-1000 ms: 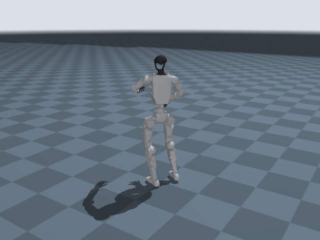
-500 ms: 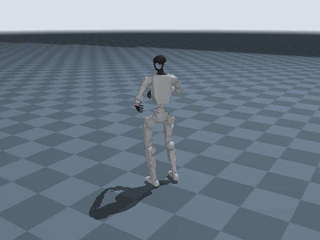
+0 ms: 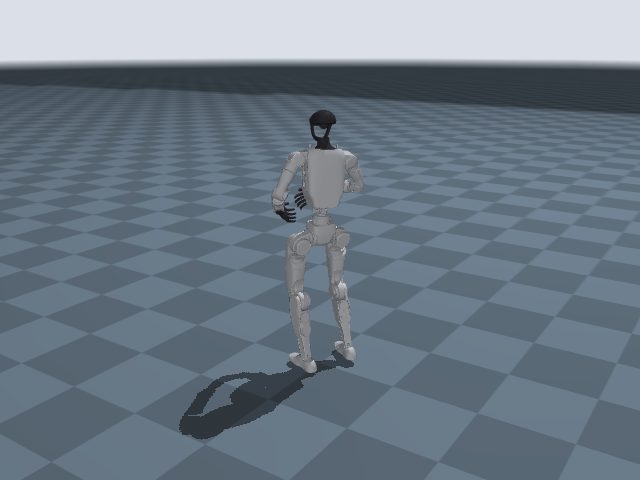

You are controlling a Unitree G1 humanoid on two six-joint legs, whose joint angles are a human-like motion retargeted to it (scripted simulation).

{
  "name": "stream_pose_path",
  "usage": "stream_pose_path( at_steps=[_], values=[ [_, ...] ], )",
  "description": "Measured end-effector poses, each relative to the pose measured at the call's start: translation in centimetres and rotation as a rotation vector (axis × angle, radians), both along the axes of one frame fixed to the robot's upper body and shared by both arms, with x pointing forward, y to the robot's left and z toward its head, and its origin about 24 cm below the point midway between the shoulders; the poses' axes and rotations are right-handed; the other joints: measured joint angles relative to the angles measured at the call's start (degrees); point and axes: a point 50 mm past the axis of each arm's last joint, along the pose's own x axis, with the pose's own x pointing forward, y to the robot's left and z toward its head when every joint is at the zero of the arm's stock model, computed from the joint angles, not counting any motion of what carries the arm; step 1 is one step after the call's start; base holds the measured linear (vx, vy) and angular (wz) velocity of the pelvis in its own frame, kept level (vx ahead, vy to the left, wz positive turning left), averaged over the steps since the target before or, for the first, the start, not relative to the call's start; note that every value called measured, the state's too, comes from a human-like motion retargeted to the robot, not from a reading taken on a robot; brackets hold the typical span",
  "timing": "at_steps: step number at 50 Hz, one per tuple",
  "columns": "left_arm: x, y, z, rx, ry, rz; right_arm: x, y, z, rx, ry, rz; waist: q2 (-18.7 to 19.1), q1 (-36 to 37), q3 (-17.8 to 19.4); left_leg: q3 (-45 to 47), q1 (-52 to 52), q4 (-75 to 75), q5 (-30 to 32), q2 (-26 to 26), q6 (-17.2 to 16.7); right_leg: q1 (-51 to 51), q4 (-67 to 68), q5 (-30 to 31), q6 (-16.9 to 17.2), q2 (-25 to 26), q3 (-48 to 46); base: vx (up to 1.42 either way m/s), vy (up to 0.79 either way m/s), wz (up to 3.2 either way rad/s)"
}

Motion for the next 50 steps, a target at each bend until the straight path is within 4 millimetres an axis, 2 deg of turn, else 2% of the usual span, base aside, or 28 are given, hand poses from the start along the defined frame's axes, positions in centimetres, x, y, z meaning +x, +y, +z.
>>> stream_pose_path(
  at_steps=[5,9,17,23,29,36,43,50],
  values=[
    [0.7,-0.8,-0.4,-0.015,0.019,-0.003,-0.2,-0.5,-1.2,0.033,0.064,-0.073,0.4,-1.0,-0.2,0.0,0.1,-0.5,0.2,-0.1,0.0,-0.2,0.2,0.0,-0.2,0.0,0.2,0.00,0.00,0.00],
    [1.2,-1.1,-1.0,-0.001,0.046,0.001,-0.7,-1.7,-3.2,0.034,0.140,-0.165,0.7,-1.9,-0.2,0.0,0.1,-0.8,0.1,-0.3,0.0,-0.5,0.5,-0.1,-0.4,-0.1,0.5,0.00,0.00,0.00],
    [1.8,-1.0,-3.0,0.076,0.109,0.032,-1.0,-5.6,-6.6,0.005,0.208,-0.441,1.2,-4.1,-0.2,0.3,0.2,-1.7,0.1,-0.6,0.1,-0.8,0.9,-0.1,-0.6,-0.4,0.7,0.00,0.00,0.00],
    [1.2,0.6,-5.5,0.213,0.188,0.088,-1.7,-9.7,-9.3,-0.078,0.222,-0.673,1.3,-5.4,-0.5,0.4,0.2,-3.2,0.5,-1.1,0.3,-1.3,0.9,0.2,-0.7,-0.9,0.4,0.00,0.00,0.00],
    [-0.9,2.9,-8.3,0.373,0.310,0.129,-3.8,-14.0,-12.5,-0.233,0.275,-0.874,1.2,-6.1,-1.2,0.5,0.3,-5.0,1.3,-1.8,0.4,-1.9,1.1,0.4,-0.6,-1.6,-0.2,0.00,0.00,0.00],
    [-5.0,5.7,-11.0,0.525,0.488,0.158,-7.7,-17.8,-15.9,-0.424,0.399,-1.030,0.9,-6.2,-1.7,0.4,0.3,-6.0,1.7,-2.4,0.5,-2.5,1.8,0.6,-0.5,-2.4,-0.8,0.00,0.00,0.00],
    [-8.7,7.6,-12.4,0.589,0.615,0.185,-11.3,-19.3,-17.8,-0.507,0.528,-1.122,0.5,-5.8,-1.8,0.2,0.1,-5.7,1.3,-2.9,0.7,-2.4,2.6,0.6,-0.3,-3.1,-1.4,0.00,0.00,0.00],
    [-10.6,8.6,-12.7,0.604,0.663,0.203,-12.9,-19.5,-18.5,-0.496,0.594,-1.176,0.2,-5.5,-1.9,0.0,0.0,-5.0,0.7,-3.1,0.9,-2.3,3.3,0.7,-0.3,-3.5,-1.8,0.00,0.00,0.00]
  ],
)
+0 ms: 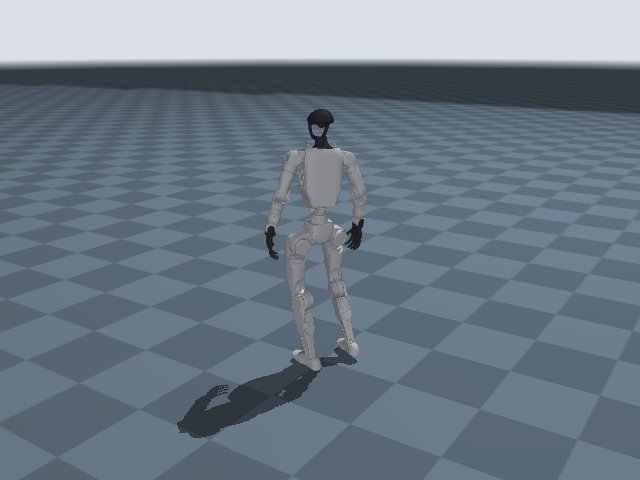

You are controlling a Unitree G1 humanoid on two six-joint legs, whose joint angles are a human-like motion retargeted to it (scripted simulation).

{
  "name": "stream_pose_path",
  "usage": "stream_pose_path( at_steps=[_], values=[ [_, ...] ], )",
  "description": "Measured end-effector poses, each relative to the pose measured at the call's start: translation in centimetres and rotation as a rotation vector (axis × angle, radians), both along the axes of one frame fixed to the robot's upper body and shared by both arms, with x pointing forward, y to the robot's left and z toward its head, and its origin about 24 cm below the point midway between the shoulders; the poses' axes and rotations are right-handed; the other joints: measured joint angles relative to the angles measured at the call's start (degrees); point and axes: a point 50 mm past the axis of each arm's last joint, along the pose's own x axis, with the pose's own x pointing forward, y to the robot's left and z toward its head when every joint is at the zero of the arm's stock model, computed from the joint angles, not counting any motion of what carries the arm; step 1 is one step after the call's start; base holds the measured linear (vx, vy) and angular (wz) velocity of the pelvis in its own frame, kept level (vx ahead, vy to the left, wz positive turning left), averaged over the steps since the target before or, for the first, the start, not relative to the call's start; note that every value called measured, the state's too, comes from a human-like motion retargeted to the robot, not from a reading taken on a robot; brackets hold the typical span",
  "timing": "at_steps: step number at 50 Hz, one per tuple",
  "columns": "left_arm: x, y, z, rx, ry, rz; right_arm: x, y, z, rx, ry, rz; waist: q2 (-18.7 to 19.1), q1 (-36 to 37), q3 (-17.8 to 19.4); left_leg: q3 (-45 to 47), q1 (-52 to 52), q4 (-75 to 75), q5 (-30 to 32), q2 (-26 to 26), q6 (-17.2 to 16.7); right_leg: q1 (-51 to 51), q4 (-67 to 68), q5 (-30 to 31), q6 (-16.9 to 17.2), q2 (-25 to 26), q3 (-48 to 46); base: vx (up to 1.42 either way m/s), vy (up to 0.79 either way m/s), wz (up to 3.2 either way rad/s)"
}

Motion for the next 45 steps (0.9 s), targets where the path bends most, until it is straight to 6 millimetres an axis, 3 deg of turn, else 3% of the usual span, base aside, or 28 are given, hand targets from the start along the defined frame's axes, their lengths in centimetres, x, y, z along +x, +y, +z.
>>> stream_pose_path(
  at_steps=[15,25,29,37,45],
  values=[
    [1.0,0.2,0.5,0.021,-0.060,-0.034,-0.6,0.0,-0.1,0.039,-0.016,-0.043,-1.1,0.1,-0.2,-1.0,-1.3,-0.2,-0.6,-1.0,0.4,-2.7,4.5,-0.1,-0.4,-1.3,-0.1,0.00,0.01,0.04],
    [3.1,0.7,1.4,0.081,-0.135,-0.117,0.1,2.0,-0.1,0.123,-0.032,0.048,-3.4,-1.1,-0.3,-4.4,-3.4,-2.8,2.3,-3.5,-0.1,-10.5,15.2,0.6,-0.5,-3.3,2.1,-0.04,0.01,0.38],
    [4.1,0.8,1.8,0.115,-0.166,-0.159,0.3,3.2,-0.1,0.158,-0.032,0.108,-5.2,-2.1,-1.0,-7.4,-4.9,-3.3,3.7,-5.5,-0.3,-14.9,18.3,-4.8,1.5,-0.8,9.0,-0.05,-0.03,0.75],
    [6.1,0.4,2.5,0.145,-0.221,-0.219,2.5,5.0,0.8,0.186,-0.078,0.261,-7.3,-2.1,-2.6,-12.6,-7.7,-4.2,6.0,-7.1,-1.0,-17.6,21.7,-8.0,2.6,1.6,15.3,-0.04,-0.08,0.57],
    [6.7,-0.5,2.7,0.130,-0.248,-0.269,5.4,6.9,2.4,0.188,-0.162,0.430,-8.6,0.4,-4.6,-17.2,-9.9,-5.1,8.4,-7.7,-2.1,-15.2,18.4,-10.4,2.5,3.9,19.5,-0.06,-0.14,0.47]
  ],
)
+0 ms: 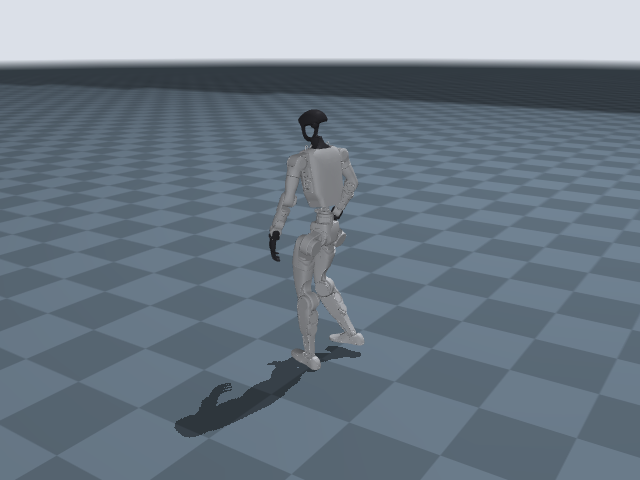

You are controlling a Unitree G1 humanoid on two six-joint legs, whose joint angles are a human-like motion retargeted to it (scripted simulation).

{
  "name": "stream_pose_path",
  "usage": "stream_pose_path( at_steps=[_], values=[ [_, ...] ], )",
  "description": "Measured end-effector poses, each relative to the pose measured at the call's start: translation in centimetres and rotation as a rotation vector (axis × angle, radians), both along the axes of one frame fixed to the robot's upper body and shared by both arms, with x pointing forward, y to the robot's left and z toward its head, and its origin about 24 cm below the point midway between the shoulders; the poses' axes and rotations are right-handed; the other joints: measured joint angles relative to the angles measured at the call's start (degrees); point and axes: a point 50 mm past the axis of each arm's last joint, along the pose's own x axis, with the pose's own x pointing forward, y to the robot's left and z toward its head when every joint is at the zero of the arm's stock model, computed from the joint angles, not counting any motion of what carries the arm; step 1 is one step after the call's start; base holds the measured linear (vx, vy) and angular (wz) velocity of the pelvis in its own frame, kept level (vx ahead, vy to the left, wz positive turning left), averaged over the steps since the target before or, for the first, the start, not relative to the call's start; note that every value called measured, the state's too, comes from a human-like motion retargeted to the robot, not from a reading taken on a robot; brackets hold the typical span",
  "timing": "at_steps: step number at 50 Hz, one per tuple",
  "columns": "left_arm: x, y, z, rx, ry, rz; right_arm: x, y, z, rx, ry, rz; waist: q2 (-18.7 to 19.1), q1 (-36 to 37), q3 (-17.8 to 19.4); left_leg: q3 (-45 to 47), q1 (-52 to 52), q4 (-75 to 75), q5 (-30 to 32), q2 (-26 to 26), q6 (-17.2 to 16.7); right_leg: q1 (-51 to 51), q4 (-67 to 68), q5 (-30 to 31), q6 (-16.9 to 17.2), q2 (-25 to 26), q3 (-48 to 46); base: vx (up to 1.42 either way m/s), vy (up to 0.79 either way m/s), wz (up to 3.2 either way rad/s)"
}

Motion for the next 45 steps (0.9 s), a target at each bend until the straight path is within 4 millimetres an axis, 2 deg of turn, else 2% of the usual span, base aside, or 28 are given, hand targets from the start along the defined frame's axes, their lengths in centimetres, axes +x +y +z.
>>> stream_pose_path(
  at_steps=[5,9,10,12,13,16,20,23,25,27,30,32,35,37,40,41,42,43,45],
  values=[
    [0.6,-0.1,0.5,-0.009,-0.051,-0.001,3.2,1.6,2.5,0.019,-0.143,0.094,0.0,2.8,-0.9,-1.9,-3.2,1.0,1.2,0.4,-1.0,0.9,-4.3,-2.8,-1.2,1.0,0.2,-0.13,-0.16,0.42],
    [1.8,-0.1,1.7,-0.031,-0.145,0.020,7.0,3.2,6.5,0.050,-0.348,0.154,0.8,5.4,-0.7,-2.1,-8.5,4.9,1.5,1.1,-2.5,-0.7,-6.7,-3.9,-2.1,1.6,-1.9,-0.22,-0.17,0.47],
    [2.2,-0.2,2.0,-0.039,-0.172,0.027,8.0,3.7,7.9,0.062,-0.411,0.166,1.0,6.0,-0.5,-1.6,-10.2,6.5,1.5,1.3,-2.9,-1.5,-6.9,-3.8,-2.2,1.6,-2.7,-0.28,-0.18,0.76],
    [2.9,-0.4,2.8,-0.063,-0.224,0.032,10.0,4.6,11.1,0.089,-0.558,0.183,1.1,6.0,0.0,6.2,-14.3,12.9,-1.8,2.9,0.3,-3.8,-6.0,-4.1,-2.2,0.3,-5.2,-0.31,-0.17,1.01],
    [3.3,-0.5,3.2,-0.076,-0.250,0.032,10.9,5.1,12.9,0.107,-0.636,0.190,1.3,6.1,0.3,9.8,-16.5,17.2,-5.3,3.6,2.2,-5.2,-5.1,-4.3,-2.2,-0.2,-6.4,-0.33,-0.15,0.94],
    [4.1,-1.1,4.3,-0.130,-0.310,0.022,12.9,6.4,18.8,0.171,-0.875,0.207,3.1,7.2,1.7,14.8,-24.0,34.3,-14.3,6.1,4.5,-10.1,-0.5,-5.3,-2.4,0.0,-9.4,-0.36,-0.14,0.63],
    [4.6,-2.2,5.5,-0.210,-0.363,-0.010,13.5,7.8,25.9,0.266,-1.150,0.238,6.3,8.1,2.8,18.9,-29.7,59.1,-23.9,10.9,7.4,-18.1,7.4,-6.8,-3.8,0.6,-12.9,-0.38,-0.12,0.49],
    [4.5,-3.0,6.2,-0.271,-0.389,-0.021,12.8,8.4,29.3,0.324,-1.286,0.261,7.7,7.7,2.5,18.5,-28.8,73.8,-26.7,12.8,8.1,-24.6,12.6,-7.2,-5.0,0.5,-14.9,-0.36,-0.09,0.48],
    [4.1,-3.4,6.4,-0.311,-0.398,-0.013,12.2,8.6,30.4,0.364,-1.336,0.258,8.4,6.7,1.9,17.1,-25.7,79.6,-27.1,12.8,7.1,-28.8,15.5,-7.0,-5.6,0.5,-15.9,-0.35,-0.06,0.39],
    [3.7,-3.8,6.5,-0.347,-0.407,0.005,11.7,8.3,30.4,0.400,-1.350,0.224,8.9,5.1,1.2,14.8,-20.7,80.7,-26.6,11.7,4.8,-32.5,18.1,-6.4,-6.2,0.5,-16.7,-0.35,-0.03,0.30],
    [3.3,-4.1,6.7,-0.390,-0.431,0.047,11.2,7.1,29.5,0.434,-1.341,0.133,9.7,2.1,1.2,11.0,-10.5,75.3,-26.3,10.0,1.2,-36.6,22.0,-5.1,-6.7,1.0,-17.8,-0.37,0.00,0.21],
    [3.4,-4.2,7.3,-0.416,-0.463,0.071,11.0,5.9,28.7,0.450,-1.327,0.051,10.3,-0.2,1.7,9.0,-3.8,69.0,-28.4,9.8,0.2,-39.0,24.9,-4.3,-6.8,1.4,-18.8,-0.43,0.03,0.22],
    [4.5,-4.3,9.2,-0.451,-0.558,0.065,10.5,4.0,28.0,0.457,-1.329,-0.067,10.6,-3.5,3.3,8.3,3.9,60.3,-37.0,10.8,1.6,-42.2,29.8,-2.9,-6.4,0.9,-20.2,-0.51,0.05,0.39],
    [5.7,-4.7,11.7,-0.490,-0.658,0.022,9.9,3.0,28.1,0.466,-1.351,-0.127,8.0,-5.5,4.1,9.7,7.1,51.9,-41.3,8.7,4.9,-43.2,31.8,-1.2,-5.4,-1.9,-18.3,-0.58,0.07,0.66],
    [6.5,-5.2,15.9,-0.578,-0.816,-0.039,8.7,2.5,29.0,0.519,-1.393,-0.145,4.7,-8.4,4.6,12.4,9.1,40.6,-41.3,5.9,8.8,-42.5,27.7,6.8,-0.8,-4.5,-14.8,-0.60,0.10,0.35],
    [6.2,-5.3,17.0,-0.610,-0.853,-0.047,8.2,2.7,29.2,0.546,-1.397,-0.137,6.1,-8.7,5.1,13.4,7.7,42.3,-41.3,8.2,8.0,-40.9,24.8,10.1,1.8,-2.1,-15.4,-0.55,0.13,-0.23],
    [5.9,-5.4,18.0,-0.642,-0.889,-0.052,7.7,2.8,29.5,0.573,-1.402,-0.127,7.4,-8.9,5.3,14.2,6.3,42.7,-39.8,10.1,7.1,-39.2,21.7,13.0,3.7,-0.2,-16.0,-0.53,0.12,-0.51],
    [5.6,-5.4,19.0,-0.674,-0.924,-0.051,7.3,3.0,29.8,0.599,-1.409,-0.113,8.7,-8.8,5.1,14.4,4.6,40.9,-35.3,11.1,5.9,-37.4,18.2,15.0,4.4,0.7,-17.0,-0.51,0.09,-0.61],
    [4.6,-5.6,20.2,-0.728,-0.973,-0.041,6.4,3.4,30.1,0.642,-1.410,-0.088,9.7,-8.0,3.7,13.5,2.1,34.8,-21.4,10.6,2.6,-33.8,14.4,18.4,5.1,1.8,-17.3,-0.48,0.05,-0.66]
  ],
)
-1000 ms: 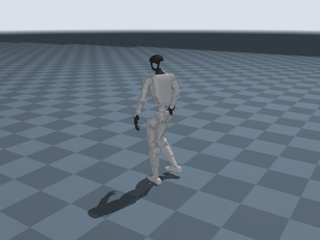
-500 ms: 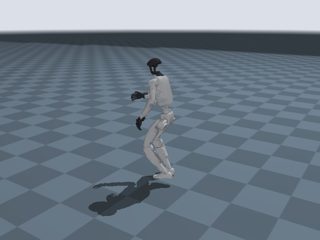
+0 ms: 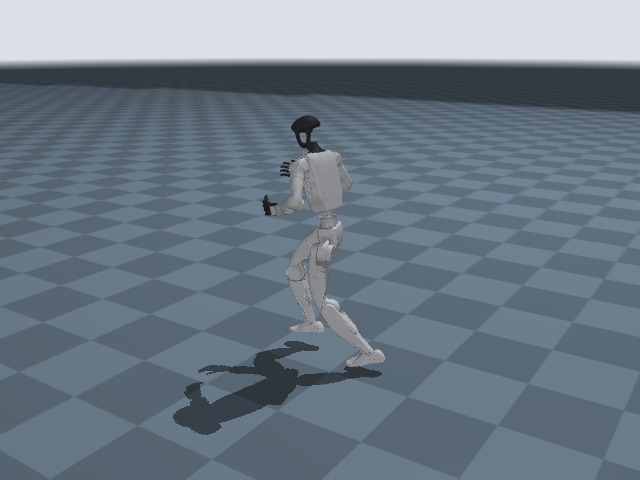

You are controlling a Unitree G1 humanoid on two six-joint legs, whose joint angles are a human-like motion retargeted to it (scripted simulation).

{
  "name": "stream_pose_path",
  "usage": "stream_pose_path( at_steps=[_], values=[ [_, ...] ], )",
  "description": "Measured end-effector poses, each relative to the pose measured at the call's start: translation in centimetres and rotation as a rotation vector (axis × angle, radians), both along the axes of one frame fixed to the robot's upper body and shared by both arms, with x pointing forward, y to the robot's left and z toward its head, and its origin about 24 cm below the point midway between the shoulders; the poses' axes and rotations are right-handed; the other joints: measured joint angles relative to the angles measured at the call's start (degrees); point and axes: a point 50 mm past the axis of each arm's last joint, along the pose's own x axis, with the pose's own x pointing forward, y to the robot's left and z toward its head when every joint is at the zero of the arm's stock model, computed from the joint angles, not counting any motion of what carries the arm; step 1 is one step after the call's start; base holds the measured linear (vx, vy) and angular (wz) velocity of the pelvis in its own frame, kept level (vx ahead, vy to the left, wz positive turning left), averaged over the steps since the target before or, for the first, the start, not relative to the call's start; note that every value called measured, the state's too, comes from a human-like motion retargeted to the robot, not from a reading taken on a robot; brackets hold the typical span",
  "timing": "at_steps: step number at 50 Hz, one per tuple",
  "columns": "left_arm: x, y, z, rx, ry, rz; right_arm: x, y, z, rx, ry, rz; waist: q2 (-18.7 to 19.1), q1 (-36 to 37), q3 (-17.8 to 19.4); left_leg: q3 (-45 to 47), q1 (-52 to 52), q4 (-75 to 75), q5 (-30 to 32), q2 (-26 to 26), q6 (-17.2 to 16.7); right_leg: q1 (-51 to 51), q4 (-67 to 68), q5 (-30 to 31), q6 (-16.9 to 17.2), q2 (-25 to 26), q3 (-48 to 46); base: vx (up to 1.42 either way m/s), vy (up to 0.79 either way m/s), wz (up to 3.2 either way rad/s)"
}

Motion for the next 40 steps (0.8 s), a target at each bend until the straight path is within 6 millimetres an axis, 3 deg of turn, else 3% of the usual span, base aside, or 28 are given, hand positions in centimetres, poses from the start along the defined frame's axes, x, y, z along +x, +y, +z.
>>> stream_pose_path(
  at_steps=[2,4,5,8,12,15,18,20,22,25,29,32,36,40],
  values=[
    [-1.0,0.2,0.7,-0.017,-0.035,0.016,-0.7,0.2,0.0,-0.003,0.003,0.024,0.3,1.0,-1.9,-1.2,-2.4,-5.5,12.2,-1.1,-3.2,3.2,1.3,1.9,-0.1,-0.1,0.2,-0.44,0.02,-0.46],
    [-1.7,0.6,0.9,-0.006,-0.047,0.033,-1.2,0.0,-0.4,-0.035,0.024,0.026,0.1,2.4,-4.1,-1.4,-4.7,-8.9,20.3,-2.0,-5.1,6.4,4.7,2.0,-1.1,-1.8,0.0,-0.40,0.01,-0.30],
    [-2.1,0.8,0.8,0.005,-0.043,0.041,-1.3,-0.2,-0.8,-0.056,0.041,0.023,0.0,3.3,-5.1,-1.4,-5.8,-9.9,23.0,-2.3,-5.7,8.2,6.3,1.7,-1.8,-2.8,-0.1,-0.37,0.00,-0.27],
    [-3.0,1.5,-0.6,0.040,0.037,0.059,-1.6,-1.0,-2.2,-0.141,0.109,-0.005,-0.8,6.5,-7.9,-0.6,-7.4,-9.0,23.4,-3.1,-5.2,15.3,7.9,0.4,-3.6,-6.7,-0.6,-0.34,-0.01,-0.33],
    [-4.4,2.4,-3.3,0.078,0.188,0.070,-1.7,-2.2,-4.4,-0.253,0.205,-0.067,-2.6,10.2,-10.2,1.3,-7.1,-4.5,15.8,-3.1,-2.2,25.2,2.4,-6.2,-4.5,-9.9,-0.8,-0.31,-0.05,-0.38],
    [-5.2,3.1,-5.1,0.093,0.285,0.085,-1.6,-3.3,-6.0,-0.345,0.265,-0.140,-4.0,12.1,-10.4,2.7,-6.9,1.7,3.3,-2.5,0.7,30.0,-1.8,-16.5,-4.1,-10.0,-0.8,-0.32,-0.08,-0.35],
    [-4.4,3.7,-5.8,0.104,0.292,0.107,-1.1,-3.9,-7.2,-0.446,0.281,-0.220,-4.4,13.4,-7.3,4.4,-8.4,10.1,-12.7,0.2,3.1,30.3,-0.4,-32.0,-6.2,-9.4,-3.0,-0.34,-0.08,-0.42],
    [-3.1,3.7,-5.4,0.102,0.247,0.123,-0.6,-3.9,-7.7,-0.491,0.279,-0.240,-4.0,14.1,-4.4,5.7,-10.3,15.3,-18.8,2.5,4.0,28.9,2.3,-36.3,-7.4,-9.5,-5.1,-0.34,-0.07,-0.51],
    [-2.0,3.3,-4.2,0.075,0.178,0.129,-0.5,-3.3,-7.8,-0.490,0.273,-0.212,-3.3,13.7,-2.9,6.0,-11.7,15.9,-17.3,3.7,3.7,27.5,1.5,-33.6,-7.4,-8.6,-5.6,-0.30,-0.05,-0.53],
    [-2.0,2.7,-1.9,0.015,0.086,0.110,-1.6,-2.0,-7.5,-0.428,0.277,-0.098,-2.5,12.5,-2.8,5.8,-11.3,9.5,-8.8,2.9,2.3,27.3,-5.8,-22.5,-5.2,-6.7,-4.8,-0.23,-0.02,-0.47],
    [-3.6,2.2,0.3,-0.062,0.034,0.081,-3.6,-1.0,-6.2,-0.312,0.272,0.028,-1.8,11.5,-4.2,4.4,-9.7,-2.9,9.9,-0.3,-1.9,28.2,-17.9,-0.4,0.6,-4.0,-0.5,-0.17,0.02,-0.52],
    [-4.7,2.3,0.8,-0.071,0.040,0.073,-4.5,-0.8,-4.9,-0.277,0.242,0.064,-1.2,11.8,-5.3,3.6,-9.5,-9.2,20.9,-2.1,-4.4,27.6,-20.2,8.9,1.3,-5.3,-0.3,-0.14,0.03,-0.66],
    [-5.6,2.8,0.3,-0.034,0.100,0.082,-4.6,-1.0,-3.8,-0.291,0.199,0.057,-1.7,12.3,-6.8,2.5,-8.5,-13.6,25.1,-5.1,-4.5,26.1,-15.8,9.3,-0.4,-9.4,-1.9,-0.13,0.01,-0.65],
    [-5.8,3.4,-1.2,0.000,0.193,0.089,-4.0,-1.2,-4.0,-0.310,0.200,0.026,-3.4,11.9,-7.8,1.4,-7.3,-13.7,19.6,-7.5,-2.5,24.8,-7.3,0.5,-2.5,-13.4,-2.5,-0.14,-0.03,-0.51]
  ],
)
